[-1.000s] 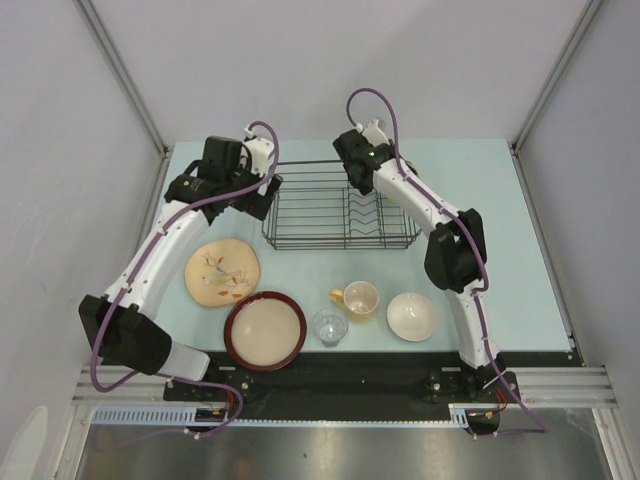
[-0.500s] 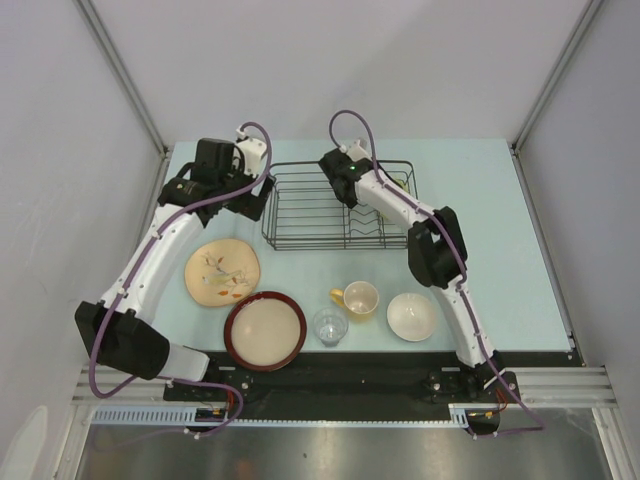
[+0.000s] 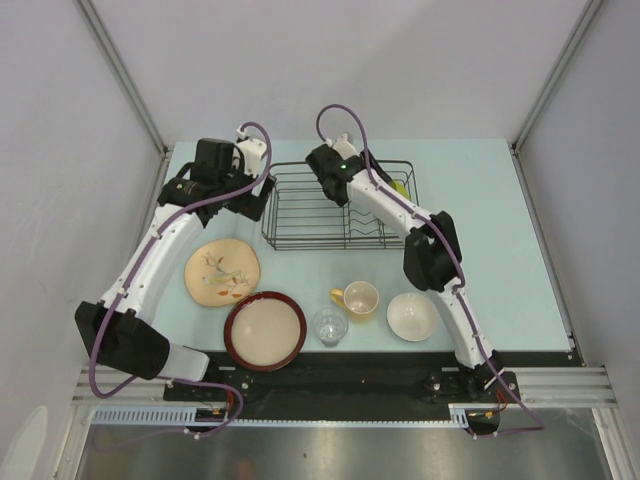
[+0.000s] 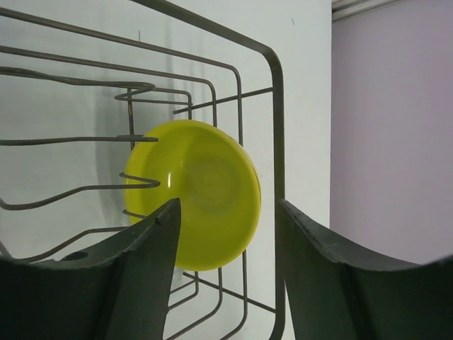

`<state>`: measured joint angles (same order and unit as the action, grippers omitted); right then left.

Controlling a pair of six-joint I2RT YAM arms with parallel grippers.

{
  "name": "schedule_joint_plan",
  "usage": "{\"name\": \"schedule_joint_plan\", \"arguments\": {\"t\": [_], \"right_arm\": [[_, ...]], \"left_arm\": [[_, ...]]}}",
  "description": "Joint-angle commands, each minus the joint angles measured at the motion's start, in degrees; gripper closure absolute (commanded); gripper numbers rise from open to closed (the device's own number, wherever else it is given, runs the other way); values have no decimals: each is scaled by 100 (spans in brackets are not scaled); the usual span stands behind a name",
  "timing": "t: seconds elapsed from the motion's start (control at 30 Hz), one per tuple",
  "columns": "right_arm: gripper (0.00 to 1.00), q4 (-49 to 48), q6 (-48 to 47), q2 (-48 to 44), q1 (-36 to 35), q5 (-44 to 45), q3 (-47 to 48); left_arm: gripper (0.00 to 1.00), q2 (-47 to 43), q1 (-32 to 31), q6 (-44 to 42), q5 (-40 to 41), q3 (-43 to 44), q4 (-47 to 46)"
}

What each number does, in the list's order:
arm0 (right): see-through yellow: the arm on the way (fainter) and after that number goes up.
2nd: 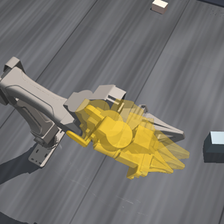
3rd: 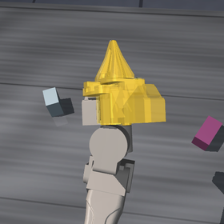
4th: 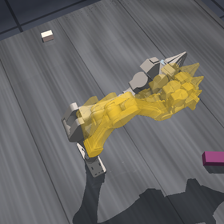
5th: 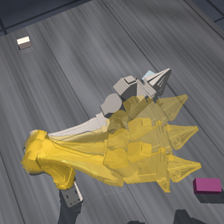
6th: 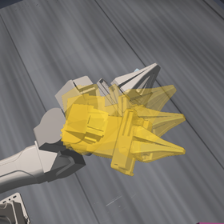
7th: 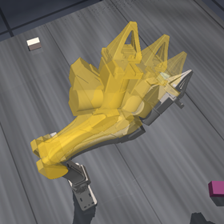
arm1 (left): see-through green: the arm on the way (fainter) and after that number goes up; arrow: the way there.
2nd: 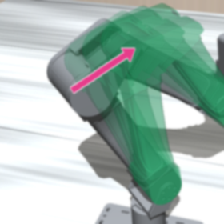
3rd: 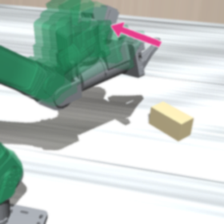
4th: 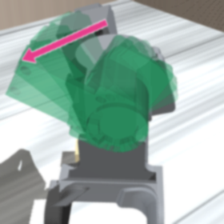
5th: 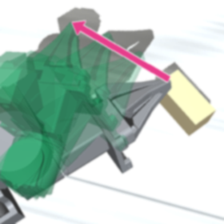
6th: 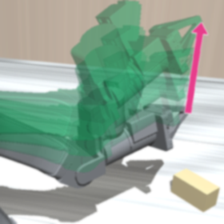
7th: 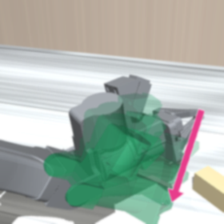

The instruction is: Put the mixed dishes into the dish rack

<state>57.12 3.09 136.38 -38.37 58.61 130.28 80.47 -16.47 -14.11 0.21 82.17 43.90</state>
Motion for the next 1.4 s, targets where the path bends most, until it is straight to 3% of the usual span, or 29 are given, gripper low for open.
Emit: {"name": "schedule_joint_plan", "arguments": {"t": [0.0,0.13,0.23,0.3,0.43,0.47,0.57,0.7,1.37], "right_arm": [[38,71,95,-548,119,256,200],[41,158,296,-1496,41,265,-63],[43,534,779,-2742,-91,-6,-1124],[43,921,1584,-3334,-162,-612,-1748],[46,1397,2797,-5118,-346,-1956,-4284],[47,1476,3046,-5774,-381,-2611,-4648],[48,1714,3802,-6594,-565,-3380,-5564],[48,1925,4199,-6957,-663,-3531,-6259],[48,625,4736,-7503,-567,-4507,-8703]], "left_arm": [[0,-189,39,-66,-91,-26,-101],[0,-146,39,-66,-100,18,-136],[0,-58,47,-40,-91,53,-171],[0,-31,39,-22,-100,19,-232],[0,-5,39,57,-153,-43,-303],[0,21,39,66,-170,-43,-303],[0,100,39,84,-205,0,-286],[0,197,39,128,-275,185,-242],[0,241,47,119,-302,396,-84]]}}
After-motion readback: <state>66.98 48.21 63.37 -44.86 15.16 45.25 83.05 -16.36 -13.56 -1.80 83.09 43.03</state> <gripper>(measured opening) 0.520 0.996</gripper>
